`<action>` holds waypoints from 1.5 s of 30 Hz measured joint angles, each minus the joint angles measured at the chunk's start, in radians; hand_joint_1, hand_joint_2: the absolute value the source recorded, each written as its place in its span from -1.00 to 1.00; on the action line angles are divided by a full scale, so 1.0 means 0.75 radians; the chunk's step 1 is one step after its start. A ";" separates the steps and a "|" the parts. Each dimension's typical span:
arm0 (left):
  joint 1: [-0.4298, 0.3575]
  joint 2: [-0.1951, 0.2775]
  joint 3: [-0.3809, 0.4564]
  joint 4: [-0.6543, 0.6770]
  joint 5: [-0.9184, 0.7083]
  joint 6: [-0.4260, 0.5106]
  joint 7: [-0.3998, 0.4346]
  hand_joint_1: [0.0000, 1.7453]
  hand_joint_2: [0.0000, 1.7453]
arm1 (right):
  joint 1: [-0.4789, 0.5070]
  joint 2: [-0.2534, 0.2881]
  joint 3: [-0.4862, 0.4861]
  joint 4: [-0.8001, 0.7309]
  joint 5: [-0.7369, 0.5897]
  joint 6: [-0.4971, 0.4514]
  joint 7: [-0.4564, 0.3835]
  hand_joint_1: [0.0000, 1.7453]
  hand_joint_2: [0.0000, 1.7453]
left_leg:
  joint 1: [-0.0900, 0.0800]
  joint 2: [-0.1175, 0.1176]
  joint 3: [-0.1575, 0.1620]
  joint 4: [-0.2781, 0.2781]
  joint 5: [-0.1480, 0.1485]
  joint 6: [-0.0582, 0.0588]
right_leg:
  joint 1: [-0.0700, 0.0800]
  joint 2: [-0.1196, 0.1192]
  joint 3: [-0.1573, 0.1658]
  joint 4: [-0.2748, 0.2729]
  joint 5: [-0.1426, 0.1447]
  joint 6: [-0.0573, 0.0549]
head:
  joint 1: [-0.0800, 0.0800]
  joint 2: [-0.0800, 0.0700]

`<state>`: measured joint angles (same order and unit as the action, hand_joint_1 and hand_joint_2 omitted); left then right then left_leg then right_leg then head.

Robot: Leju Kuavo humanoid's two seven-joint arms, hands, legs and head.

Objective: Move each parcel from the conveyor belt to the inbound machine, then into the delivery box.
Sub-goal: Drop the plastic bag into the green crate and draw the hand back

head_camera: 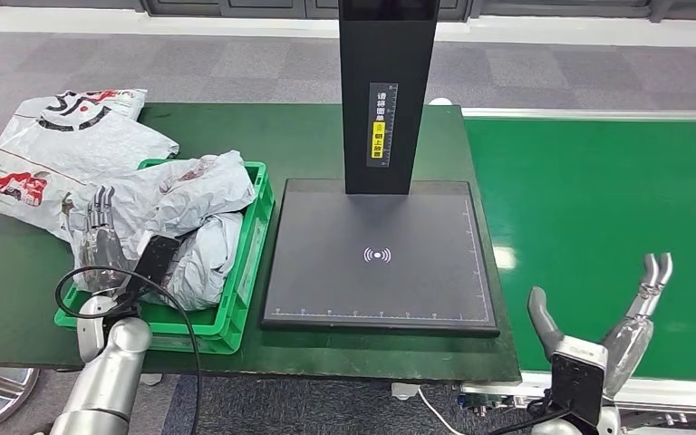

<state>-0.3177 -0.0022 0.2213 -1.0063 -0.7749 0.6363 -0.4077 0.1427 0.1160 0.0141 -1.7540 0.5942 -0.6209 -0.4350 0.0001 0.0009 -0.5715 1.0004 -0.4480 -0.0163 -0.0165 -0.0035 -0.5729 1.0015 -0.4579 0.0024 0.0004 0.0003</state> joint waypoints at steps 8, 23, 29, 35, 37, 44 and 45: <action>0.084 -0.085 0.000 -0.294 0.111 0.075 -0.225 -1.00 1.00 | 0.003 0.001 0.000 0.000 -0.008 -0.010 -0.007 -1.00 1.00 | 0.000 0.000 -0.005 0.000 -0.001 0.001 | 0.000 0.001 -0.004 -0.001 0.000 0.000 | 0.000 0.000; 0.230 -0.126 -0.250 -0.677 0.406 -0.204 -0.250 -1.00 1.00 | -0.020 0.001 0.003 0.025 -0.014 0.024 -0.008 -1.00 1.00 | 0.000 0.000 -0.006 0.001 -0.002 0.002 | 0.000 0.000 -0.004 -0.002 0.000 0.000 | 0.000 0.000; 0.274 -0.149 -0.531 -0.699 0.564 -0.793 -0.185 -1.00 1.00 | -0.075 0.001 0.074 0.141 0.009 0.136 0.002 -1.00 1.00 | 0.000 0.000 -0.007 0.002 -0.003 0.003 | 0.000 0.001 -0.005 -0.002 0.001 0.002 | 0.000 0.000; 0.280 -0.191 -0.727 -0.570 0.619 -0.899 -0.173 -1.00 1.00 | -0.131 0.001 0.225 0.311 -0.035 0.227 0.009 -1.00 1.00 | 0.000 0.000 -0.007 0.002 -0.003 0.003 | 0.000 0.001 -0.005 -0.002 0.001 0.002 | 0.000 0.000; 0.278 -0.194 -0.751 -0.527 0.631 -0.903 -0.170 -1.00 1.00 | -0.141 0.001 0.273 0.359 -0.052 0.249 0.018 -1.00 1.00 | 0.000 0.000 -0.007 0.002 -0.003 0.003 | 0.001 0.001 -0.005 -0.002 0.001 0.002 | 0.000 0.000; 0.275 -0.196 -0.766 -0.434 0.644 -0.900 -0.170 -1.00 1.00 | -0.171 0.001 0.369 0.477 -0.137 0.350 0.040 -1.00 1.00 | 0.000 0.000 -0.008 0.002 -0.002 0.003 | 0.001 0.001 -0.006 -0.001 0.001 0.002 | 0.000 0.000; 0.273 -0.196 -0.766 -0.426 0.644 -0.897 -0.170 -1.00 1.00 | -0.174 0.001 0.374 0.487 -0.156 0.370 0.040 -1.00 1.00 | 0.000 0.000 -0.008 0.002 -0.002 0.003 | 0.001 0.001 -0.006 -0.001 0.001 0.002 | 0.000 0.000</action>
<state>-0.1126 -0.1492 -0.3533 -1.3259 -0.2922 -0.0364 -0.5356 0.0121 0.1169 0.2950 -1.3884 0.4773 -0.3433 -0.4053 0.0004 0.0010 -0.5776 1.0020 -0.4498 -0.0140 -0.0155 -0.0029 -0.5775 1.0004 -0.4574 0.0039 0.0004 0.0002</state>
